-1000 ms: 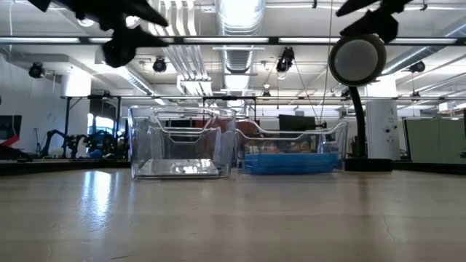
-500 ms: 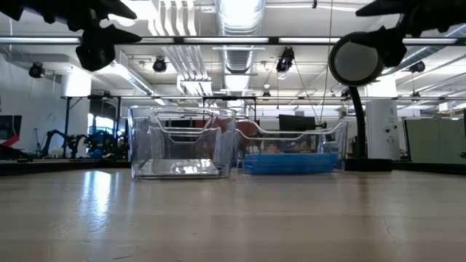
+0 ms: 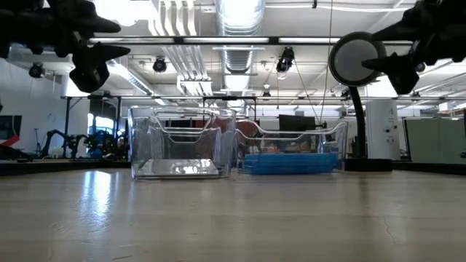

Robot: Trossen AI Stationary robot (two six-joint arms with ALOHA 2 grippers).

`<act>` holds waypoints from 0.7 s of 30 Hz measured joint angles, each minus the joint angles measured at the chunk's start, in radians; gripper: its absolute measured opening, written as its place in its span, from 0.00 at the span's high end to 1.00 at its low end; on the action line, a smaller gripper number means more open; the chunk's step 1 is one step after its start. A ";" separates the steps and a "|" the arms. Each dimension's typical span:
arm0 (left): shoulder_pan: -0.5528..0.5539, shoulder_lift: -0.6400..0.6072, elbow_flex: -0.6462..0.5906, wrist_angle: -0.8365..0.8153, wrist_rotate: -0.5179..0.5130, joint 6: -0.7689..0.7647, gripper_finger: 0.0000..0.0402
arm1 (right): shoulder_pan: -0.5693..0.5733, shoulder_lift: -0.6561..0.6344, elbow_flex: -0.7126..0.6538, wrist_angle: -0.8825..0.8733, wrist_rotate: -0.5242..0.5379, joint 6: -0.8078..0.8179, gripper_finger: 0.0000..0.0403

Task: Pick & place jewel cases by type
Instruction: Return to Home Position

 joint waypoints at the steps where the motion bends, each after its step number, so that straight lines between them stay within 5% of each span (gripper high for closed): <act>1: 0.000 -0.011 -0.011 0.005 0.004 0.000 0.63 | 0.000 -0.013 -0.012 -0.011 -0.001 0.013 0.40; 21: 0.000 -0.169 -0.078 -0.001 0.004 0.054 0.63 | 0.000 -0.086 -0.168 0.062 -0.001 0.010 0.39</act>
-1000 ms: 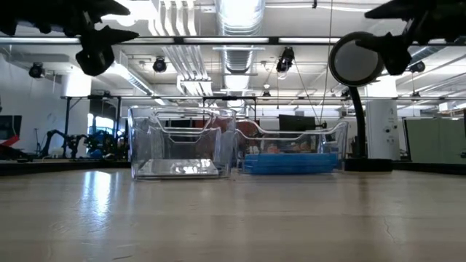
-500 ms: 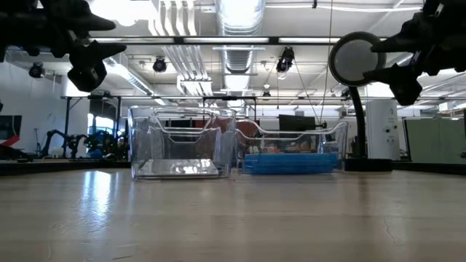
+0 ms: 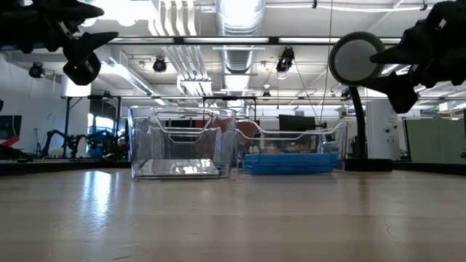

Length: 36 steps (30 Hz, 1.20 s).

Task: Pick & place jewel cases by type
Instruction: Return to Home Position

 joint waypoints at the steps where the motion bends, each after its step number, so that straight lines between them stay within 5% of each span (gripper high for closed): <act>1: 0.000 -0.001 0.000 0.002 -0.002 -0.001 0.63 | 0.000 0.001 -0.004 0.018 -0.004 -0.021 0.39; 19: 0.000 0.000 -0.001 0.000 -0.005 -0.018 0.63 | 0.008 -0.040 -0.010 0.034 -0.011 -0.153 0.40; 30: 0.020 -0.113 -0.162 -0.029 -0.006 -0.020 0.63 | 0.009 -0.042 -0.033 0.090 -0.015 -0.153 0.40; 36: 0.026 -0.168 -0.151 -0.094 0.029 -0.020 0.63 | 0.009 -0.022 -0.033 0.090 -0.017 -0.153 0.41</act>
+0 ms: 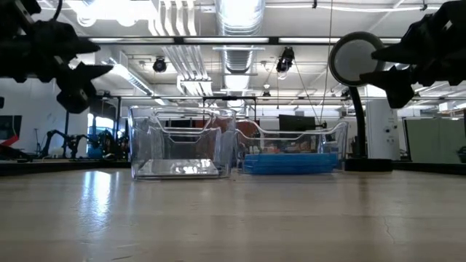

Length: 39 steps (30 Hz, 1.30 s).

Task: Pick & place jewel cases by type
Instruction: Return to Home Position

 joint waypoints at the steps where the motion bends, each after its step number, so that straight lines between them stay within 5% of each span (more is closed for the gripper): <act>1: 0.001 -0.019 -0.002 0.002 0.001 0.000 0.63 | 0.000 0.003 0.000 0.000 -0.001 0.000 0.41; 10: 0.005 -0.074 -0.012 0.050 -0.022 0.014 0.63 | 0.000 0.004 0.000 -0.001 0.000 0.000 0.39; 20: 0.015 -0.074 -0.013 0.066 -0.328 0.326 0.63 | 0.000 0.004 0.001 0.000 0.000 0.000 0.41; 28: 0.124 -0.075 -0.014 0.042 -0.127 0.533 0.63 | 0.000 0.004 0.001 0.000 0.000 0.000 0.39; 39: 0.121 -0.049 -0.014 0.042 -0.120 0.497 0.63 | 0.000 0.004 0.001 0.000 0.000 0.000 0.40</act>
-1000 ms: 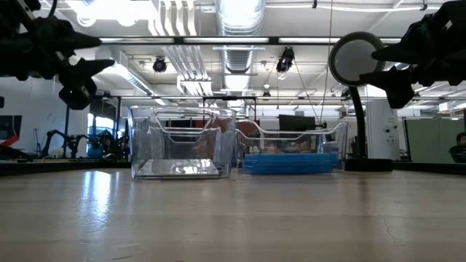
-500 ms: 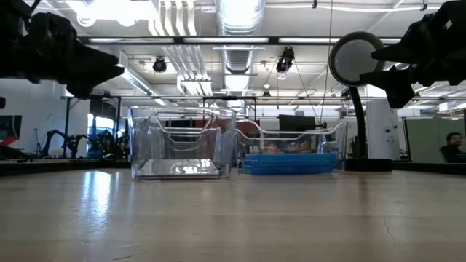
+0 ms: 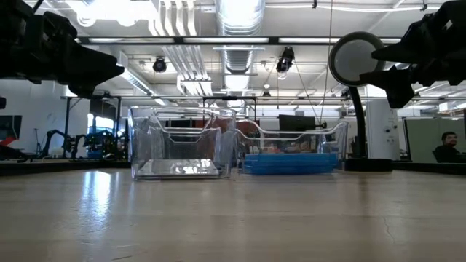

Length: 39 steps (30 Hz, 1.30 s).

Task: Pick & place jewel cases by type
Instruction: Return to Home Position

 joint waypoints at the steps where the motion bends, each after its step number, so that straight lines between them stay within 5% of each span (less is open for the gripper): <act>1: 0.000 0.010 0.000 -0.002 0.001 0.000 0.63 | 0.000 0.000 0.000 0.000 0.000 0.000 0.40; 39: -0.001 0.044 -0.001 -0.007 0.001 -0.002 0.63 | 0.000 0.000 0.000 -0.002 0.000 0.000 0.38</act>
